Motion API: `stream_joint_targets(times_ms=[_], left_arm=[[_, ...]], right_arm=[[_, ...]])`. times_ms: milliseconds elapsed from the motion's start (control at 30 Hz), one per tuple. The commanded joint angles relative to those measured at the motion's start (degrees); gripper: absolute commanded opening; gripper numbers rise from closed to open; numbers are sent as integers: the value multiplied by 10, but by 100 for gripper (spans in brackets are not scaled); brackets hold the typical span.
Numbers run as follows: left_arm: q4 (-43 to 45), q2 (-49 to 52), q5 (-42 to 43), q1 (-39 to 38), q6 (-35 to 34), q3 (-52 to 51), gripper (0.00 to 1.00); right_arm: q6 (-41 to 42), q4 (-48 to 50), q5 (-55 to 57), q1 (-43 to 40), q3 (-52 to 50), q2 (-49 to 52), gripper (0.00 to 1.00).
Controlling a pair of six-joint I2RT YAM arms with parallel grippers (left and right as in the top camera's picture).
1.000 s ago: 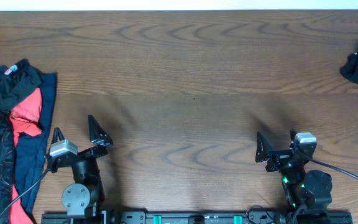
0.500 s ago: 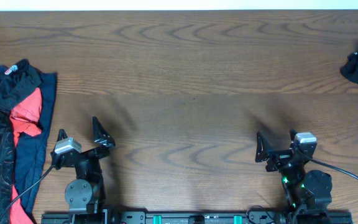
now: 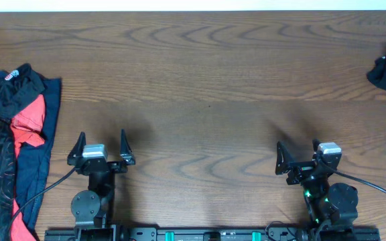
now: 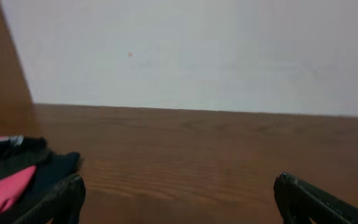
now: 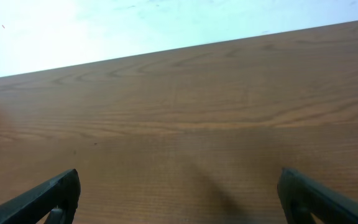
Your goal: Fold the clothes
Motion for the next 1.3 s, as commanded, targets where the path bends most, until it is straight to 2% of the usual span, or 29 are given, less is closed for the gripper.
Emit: stream_joint_targets(times_ms=[0,333,567,733,1267], left_arm=[[0,-5,31,0,34,-1,98],[5,-5,31,0,34,-1,98],[98,-5,20,0,37,-1,98],[126,-6,20,0,36,-1,98],[-28,-5,22,-1,36,-1,98]], right_arm=[[-6,0,2,12,-2,-6,99],[-6,0,1,12,-2,-6,99],[-6,0,2,12,-2,-6,99],[-6,0,1,12,-2,-6,99],[-6,0,1,12,-2,-6,99]])
